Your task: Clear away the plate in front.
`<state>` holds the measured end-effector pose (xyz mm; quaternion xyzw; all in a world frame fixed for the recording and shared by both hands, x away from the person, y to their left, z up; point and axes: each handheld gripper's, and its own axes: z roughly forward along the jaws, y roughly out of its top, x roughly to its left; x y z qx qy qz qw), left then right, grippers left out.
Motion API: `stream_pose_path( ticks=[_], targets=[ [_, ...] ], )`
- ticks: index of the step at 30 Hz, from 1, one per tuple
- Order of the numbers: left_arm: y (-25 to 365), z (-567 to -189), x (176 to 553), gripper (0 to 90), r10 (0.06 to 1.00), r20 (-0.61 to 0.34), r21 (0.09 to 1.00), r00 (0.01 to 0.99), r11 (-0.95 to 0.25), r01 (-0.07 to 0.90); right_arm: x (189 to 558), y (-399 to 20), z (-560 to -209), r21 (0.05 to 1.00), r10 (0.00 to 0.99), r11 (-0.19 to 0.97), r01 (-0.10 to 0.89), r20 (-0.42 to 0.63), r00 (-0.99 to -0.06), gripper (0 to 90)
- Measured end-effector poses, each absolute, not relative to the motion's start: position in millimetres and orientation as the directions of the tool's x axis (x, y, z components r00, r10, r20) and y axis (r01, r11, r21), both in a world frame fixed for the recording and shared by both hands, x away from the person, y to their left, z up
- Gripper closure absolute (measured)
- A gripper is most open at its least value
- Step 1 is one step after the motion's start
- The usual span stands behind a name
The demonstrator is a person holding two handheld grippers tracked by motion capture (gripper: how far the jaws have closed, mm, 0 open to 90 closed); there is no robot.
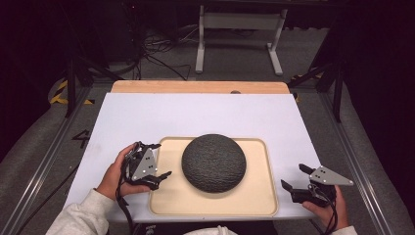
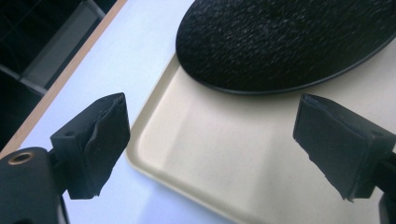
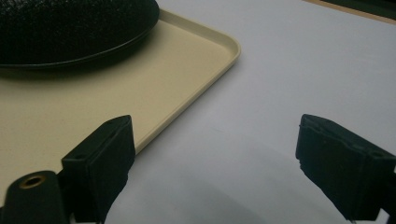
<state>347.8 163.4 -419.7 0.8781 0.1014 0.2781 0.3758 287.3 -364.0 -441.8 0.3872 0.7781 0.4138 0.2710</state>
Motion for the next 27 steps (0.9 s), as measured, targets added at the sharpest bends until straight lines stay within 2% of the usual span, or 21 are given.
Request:
stream_pose_path(
  ticks=[11,20,27],
  targets=[
    [182,-424,352,11.3,0.435,0.379,0.734,0.817,-0.679,0.021,287,-365,-442,0.856,0.828,0.356,0.376,-0.101,-0.552,12.4],
    [207,-435,357,10.6,0.494,0.319,0.752,0.809,-0.652,0.101,288,-365,-442,0.855,0.826,0.360,0.374,-0.106,-0.553,12.3],
    [225,-442,359,9.7,0.548,0.225,0.791,0.806,-0.585,0.177,288,-364,-443,0.853,0.824,0.366,0.373,-0.110,-0.556,12.2]
  ],
)
